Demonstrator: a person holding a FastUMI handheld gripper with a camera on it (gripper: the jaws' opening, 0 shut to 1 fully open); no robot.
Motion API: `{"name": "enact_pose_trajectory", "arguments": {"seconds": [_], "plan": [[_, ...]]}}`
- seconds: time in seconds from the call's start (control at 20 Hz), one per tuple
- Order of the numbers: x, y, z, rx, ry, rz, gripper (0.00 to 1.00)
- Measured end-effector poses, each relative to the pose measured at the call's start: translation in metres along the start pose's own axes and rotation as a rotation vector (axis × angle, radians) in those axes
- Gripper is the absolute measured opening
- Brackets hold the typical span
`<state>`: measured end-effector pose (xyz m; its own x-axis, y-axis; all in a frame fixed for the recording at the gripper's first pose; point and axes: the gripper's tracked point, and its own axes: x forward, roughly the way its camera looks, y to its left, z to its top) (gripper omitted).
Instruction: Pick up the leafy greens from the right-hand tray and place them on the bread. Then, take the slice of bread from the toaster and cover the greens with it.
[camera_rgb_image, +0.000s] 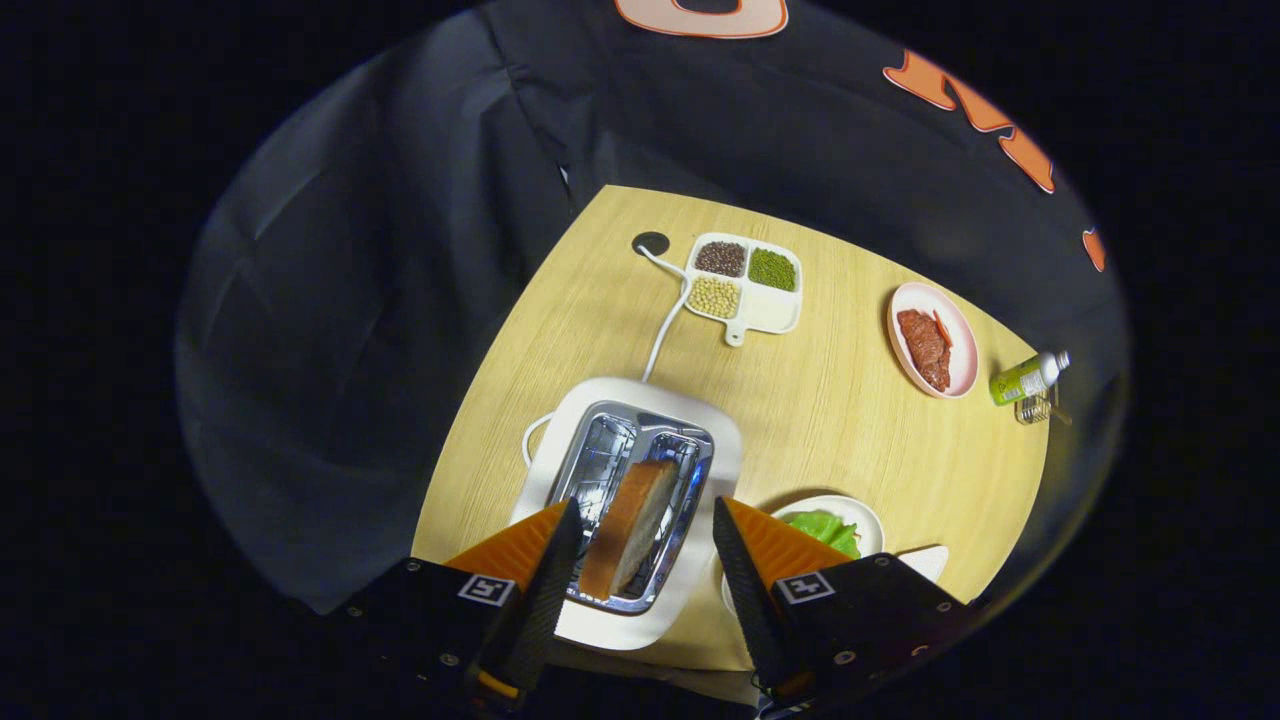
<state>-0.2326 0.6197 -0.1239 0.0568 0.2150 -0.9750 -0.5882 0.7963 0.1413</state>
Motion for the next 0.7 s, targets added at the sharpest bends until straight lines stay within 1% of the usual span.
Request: {"name": "enact_pose_trajectory", "arguments": {"seconds": [0.05,0.1,0.15,0.25,0.35,0.4,0.45,0.6,0.7], "plan": [[0.002,0.001,-0.002,0.008,0.015,0.007,0.77],[0.004,0.002,-0.004,0.018,0.030,0.008,0.69],[0.006,0.002,-0.009,0.036,0.042,0.001,0.64],[0.012,0.002,-0.018,0.050,0.072,0.003,0.42],[0.016,0.008,-0.029,0.076,0.107,0.022,0.26],[0.015,0.007,-0.026,0.081,0.094,0.035,0.20],[0.016,0.004,-0.024,0.088,0.081,0.043,0.18],[0.005,0.002,-0.020,0.130,0.046,0.120,0.11],[-0.007,-0.005,-0.017,0.136,0.010,0.164,0.09]]}}
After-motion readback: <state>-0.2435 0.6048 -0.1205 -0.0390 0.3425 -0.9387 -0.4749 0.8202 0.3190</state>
